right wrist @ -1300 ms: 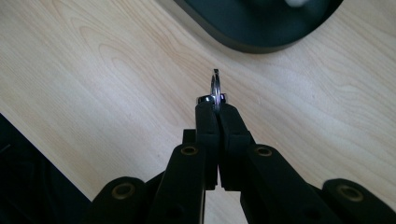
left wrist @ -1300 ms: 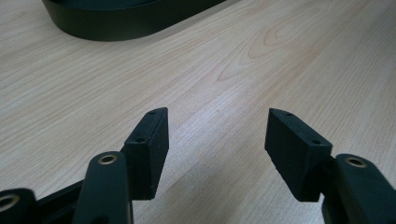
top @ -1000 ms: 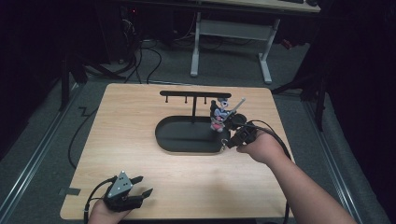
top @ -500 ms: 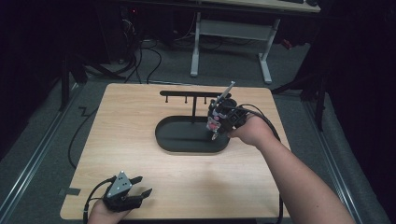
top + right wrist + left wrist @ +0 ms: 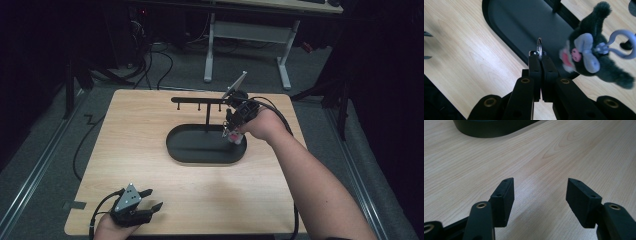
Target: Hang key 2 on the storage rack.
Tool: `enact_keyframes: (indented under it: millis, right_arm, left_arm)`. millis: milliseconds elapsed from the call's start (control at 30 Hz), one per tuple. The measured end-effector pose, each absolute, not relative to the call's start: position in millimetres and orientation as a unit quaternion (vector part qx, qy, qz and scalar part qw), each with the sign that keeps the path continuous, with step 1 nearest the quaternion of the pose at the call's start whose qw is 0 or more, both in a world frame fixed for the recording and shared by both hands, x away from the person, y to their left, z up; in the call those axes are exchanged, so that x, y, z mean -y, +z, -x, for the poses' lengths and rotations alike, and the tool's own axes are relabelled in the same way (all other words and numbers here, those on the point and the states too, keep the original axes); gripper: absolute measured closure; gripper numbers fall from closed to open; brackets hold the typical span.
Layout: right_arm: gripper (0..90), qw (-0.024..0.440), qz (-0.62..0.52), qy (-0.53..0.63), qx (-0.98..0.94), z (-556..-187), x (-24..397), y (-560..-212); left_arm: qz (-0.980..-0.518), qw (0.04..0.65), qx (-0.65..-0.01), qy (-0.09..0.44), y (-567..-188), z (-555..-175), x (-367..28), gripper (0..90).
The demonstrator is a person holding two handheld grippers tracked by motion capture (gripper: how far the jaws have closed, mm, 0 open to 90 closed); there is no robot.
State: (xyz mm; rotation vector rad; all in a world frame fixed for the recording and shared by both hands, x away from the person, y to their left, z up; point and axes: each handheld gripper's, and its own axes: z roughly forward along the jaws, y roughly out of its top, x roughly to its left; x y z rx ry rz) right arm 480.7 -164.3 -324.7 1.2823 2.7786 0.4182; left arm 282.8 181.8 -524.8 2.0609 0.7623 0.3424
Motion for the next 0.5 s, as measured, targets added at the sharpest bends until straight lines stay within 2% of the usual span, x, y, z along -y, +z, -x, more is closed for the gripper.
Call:
enact_keyframes:
  millis: [500]
  right_arm:
    - [89.2,0.038,-0.413,0.14,-0.899,-506,152,-320]
  left_arm:
    - [-0.83,0.443,-0.31,0.137,-525,-283,-183,40.3]
